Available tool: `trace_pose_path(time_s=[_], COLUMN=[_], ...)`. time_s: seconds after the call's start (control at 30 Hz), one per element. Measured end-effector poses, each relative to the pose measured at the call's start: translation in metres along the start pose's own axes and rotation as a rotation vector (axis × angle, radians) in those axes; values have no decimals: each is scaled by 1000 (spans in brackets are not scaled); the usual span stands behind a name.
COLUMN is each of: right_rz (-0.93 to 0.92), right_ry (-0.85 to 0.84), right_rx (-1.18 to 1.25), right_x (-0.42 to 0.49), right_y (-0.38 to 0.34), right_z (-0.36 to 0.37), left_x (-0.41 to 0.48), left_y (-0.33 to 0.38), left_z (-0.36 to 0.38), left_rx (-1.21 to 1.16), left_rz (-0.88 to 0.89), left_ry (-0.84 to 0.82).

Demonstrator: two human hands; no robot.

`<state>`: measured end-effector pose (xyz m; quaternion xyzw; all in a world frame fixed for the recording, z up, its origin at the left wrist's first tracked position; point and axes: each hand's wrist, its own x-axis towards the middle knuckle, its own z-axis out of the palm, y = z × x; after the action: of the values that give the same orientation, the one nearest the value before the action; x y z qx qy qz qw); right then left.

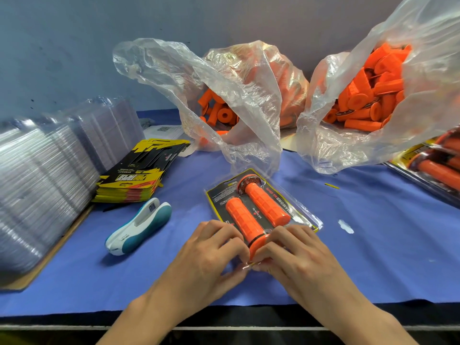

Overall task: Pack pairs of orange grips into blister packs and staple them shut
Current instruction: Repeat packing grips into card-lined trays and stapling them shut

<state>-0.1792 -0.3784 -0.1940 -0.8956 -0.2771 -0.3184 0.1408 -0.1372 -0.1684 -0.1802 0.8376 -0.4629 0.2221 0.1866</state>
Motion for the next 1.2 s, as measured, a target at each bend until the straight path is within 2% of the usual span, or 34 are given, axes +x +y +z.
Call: trace_pose_path(time_s=[0.33,0.67,0.83,1.0,1.2], right_rz=[44,44,-26,-51,-99], right_ry=[12,25,7,12,-79], right_rx=[48,17,11,-8,-101], right_x=[-2,-2,-2,1,-4], right_y=[0,3,4,3,7], right_z=[-3,-4,-4,-4,-5], left_x=[3,1,-16,-5,-3], left_y=[7,3,8,10,9], left_z=[-6,-2,-4,6,4], left_rx=[-256,1,-78,179,215], left_rz=[-133,31,-96,34,41], left_ry=[-99,17,77,56,85])
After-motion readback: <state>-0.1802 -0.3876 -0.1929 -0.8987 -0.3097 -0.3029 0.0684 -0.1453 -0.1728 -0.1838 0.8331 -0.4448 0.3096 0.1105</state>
